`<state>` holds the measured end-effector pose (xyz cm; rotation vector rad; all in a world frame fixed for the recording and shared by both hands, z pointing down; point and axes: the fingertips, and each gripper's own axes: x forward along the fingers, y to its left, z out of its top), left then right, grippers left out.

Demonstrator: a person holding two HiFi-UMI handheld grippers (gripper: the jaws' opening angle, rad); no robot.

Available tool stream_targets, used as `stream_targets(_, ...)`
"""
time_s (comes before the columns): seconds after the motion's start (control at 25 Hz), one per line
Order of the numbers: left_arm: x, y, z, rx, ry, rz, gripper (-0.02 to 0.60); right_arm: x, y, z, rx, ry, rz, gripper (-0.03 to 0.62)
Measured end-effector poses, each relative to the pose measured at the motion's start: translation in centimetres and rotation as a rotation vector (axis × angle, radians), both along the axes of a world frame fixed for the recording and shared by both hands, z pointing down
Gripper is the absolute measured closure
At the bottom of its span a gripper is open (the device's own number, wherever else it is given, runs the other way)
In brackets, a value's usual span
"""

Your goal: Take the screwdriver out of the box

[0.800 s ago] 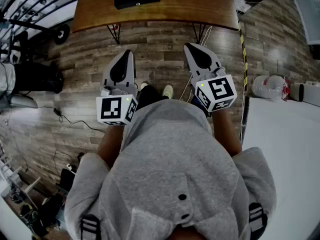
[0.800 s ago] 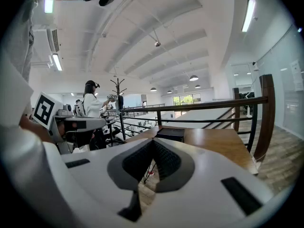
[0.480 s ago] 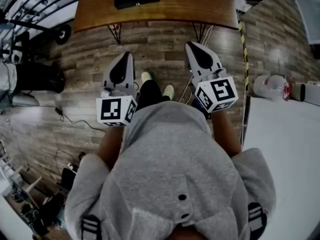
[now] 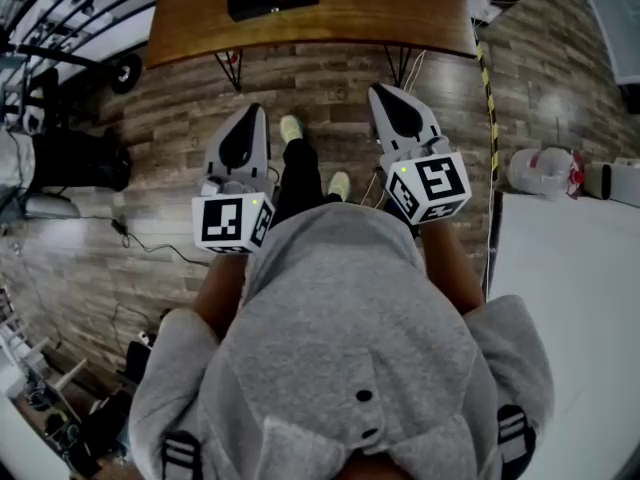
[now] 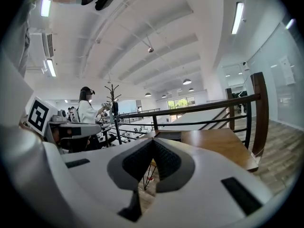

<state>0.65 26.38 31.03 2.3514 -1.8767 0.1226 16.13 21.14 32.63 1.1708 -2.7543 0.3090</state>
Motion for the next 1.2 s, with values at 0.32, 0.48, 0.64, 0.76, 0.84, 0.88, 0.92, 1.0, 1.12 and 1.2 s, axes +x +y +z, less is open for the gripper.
stream_targets(0.32, -1.4, -0.9, 0.4, -0.001, -0.004, -0.018, 0.568, -2.3, -0.7, 0.4, 0.003, 0.020, -0.044, 0.577)
stream_targets(0.48, -2.3, -2.4, 0.2, 0.016, -0.015, -0.020, 0.568, -3.7, -1.4, 0.9, 0.002, 0.037, -0.069, 0.577)
stream_targets(0.64, -3.3, -4.4, 0.2, 0.019, -0.010, -0.024, 0.568, -5.2, -3.4, 1.2, -0.007, 0.044, -0.082, 0.577)
stream_targets(0.76, -4.6, -6.8, 0.6, 0.009, -0.014, -0.030, 0.568, -6.5, -5.6, 1.3, -0.009, 0.050, -0.089, 0.578)
stream_targets(0.84, -5.4, -8.7, 0.9, -0.003, -0.014, -0.033, 0.568, -7.3, -7.5, 1.4, -0.013, 0.053, -0.091, 0.577)
stream_targets(0.88, -5.8, -9.7, 1.1, -0.009, -0.011, -0.033, 0.568, -7.7, -8.5, 1.5, -0.016, 0.055, -0.092, 0.577)
stream_targets(0.92, -6.2, -10.7, 1.4, -0.015, -0.007, -0.033, 0.568, -8.1, -9.5, 1.6, -0.020, 0.058, -0.092, 0.577)
stream_targets(1.0, -6.8, -12.5, 1.9, -0.032, 0.001, -0.030, 0.568, -8.9, -11.5, 1.9, -0.030, 0.064, -0.090, 0.577)
stream_targets(1.12, -7.3, -15.3, 2.6, -0.056, 0.006, -0.020, 0.568, -9.9, -14.4, 2.5, -0.047, 0.069, -0.086, 0.577)
stream_targets(1.2, -7.8, -17.1, 3.1, -0.069, 0.010, -0.016, 0.568, -10.6, -16.2, 3.0, -0.059, 0.073, -0.087, 0.577)
